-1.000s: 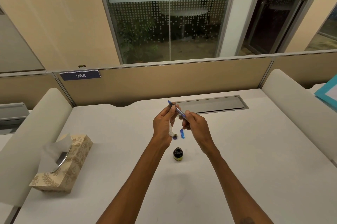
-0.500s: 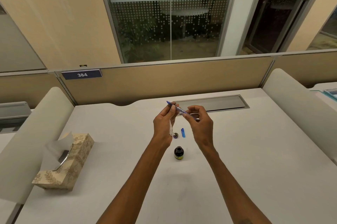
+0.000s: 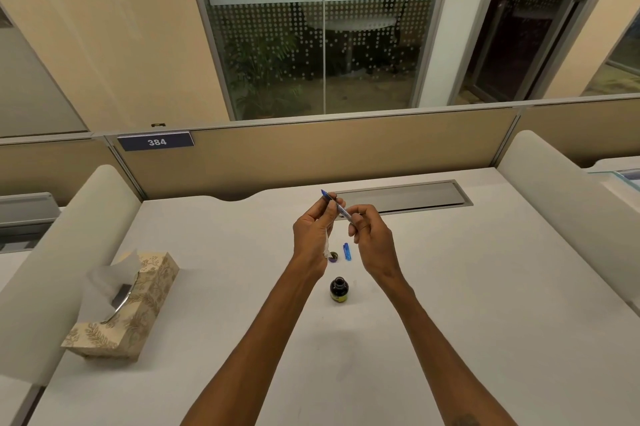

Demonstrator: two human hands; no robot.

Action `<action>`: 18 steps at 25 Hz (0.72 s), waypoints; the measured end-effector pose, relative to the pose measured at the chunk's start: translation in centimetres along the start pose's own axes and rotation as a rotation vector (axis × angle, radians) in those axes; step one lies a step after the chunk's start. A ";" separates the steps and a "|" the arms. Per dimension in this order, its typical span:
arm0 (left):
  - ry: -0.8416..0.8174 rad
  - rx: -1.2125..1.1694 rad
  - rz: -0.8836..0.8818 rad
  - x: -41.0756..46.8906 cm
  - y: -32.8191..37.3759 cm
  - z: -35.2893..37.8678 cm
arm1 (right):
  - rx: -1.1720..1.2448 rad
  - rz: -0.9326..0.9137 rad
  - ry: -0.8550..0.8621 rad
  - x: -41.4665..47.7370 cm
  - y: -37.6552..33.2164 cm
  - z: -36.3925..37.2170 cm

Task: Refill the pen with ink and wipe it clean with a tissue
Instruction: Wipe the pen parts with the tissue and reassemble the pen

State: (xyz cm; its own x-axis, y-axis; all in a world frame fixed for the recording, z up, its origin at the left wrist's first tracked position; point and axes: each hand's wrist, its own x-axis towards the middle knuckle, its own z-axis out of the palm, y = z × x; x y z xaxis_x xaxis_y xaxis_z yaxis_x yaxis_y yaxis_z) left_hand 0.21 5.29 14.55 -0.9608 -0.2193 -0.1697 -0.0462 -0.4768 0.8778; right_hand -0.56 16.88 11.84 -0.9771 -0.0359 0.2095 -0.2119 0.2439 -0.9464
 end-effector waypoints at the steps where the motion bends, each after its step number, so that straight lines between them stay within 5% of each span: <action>1: -0.001 0.005 -0.002 0.0 -0.1 -0.1 | 0.001 -0.001 -0.025 0.0 0.0 -0.1; 5: 0.016 -0.005 -0.021 0.2 -0.2 -0.7 | -0.088 -0.027 -0.129 -0.2 -0.2 -0.8; 12: 0.023 0.067 -0.069 0.4 -2.1 -1.5 | -0.301 -0.065 -0.051 -0.4 1.4 -0.9; 18: 0.047 0.181 -0.116 0.2 -3.7 -2.0 | -0.372 0.154 0.055 -0.8 4.2 -0.9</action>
State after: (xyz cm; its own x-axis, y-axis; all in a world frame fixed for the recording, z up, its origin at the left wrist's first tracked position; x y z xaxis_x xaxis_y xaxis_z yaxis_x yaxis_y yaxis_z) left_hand 0.75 5.33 10.36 -0.9327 -0.2130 -0.2909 -0.2080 -0.3412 0.9167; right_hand -0.61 18.78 7.95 -0.9924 0.0783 0.0947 -0.0324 0.5772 -0.8160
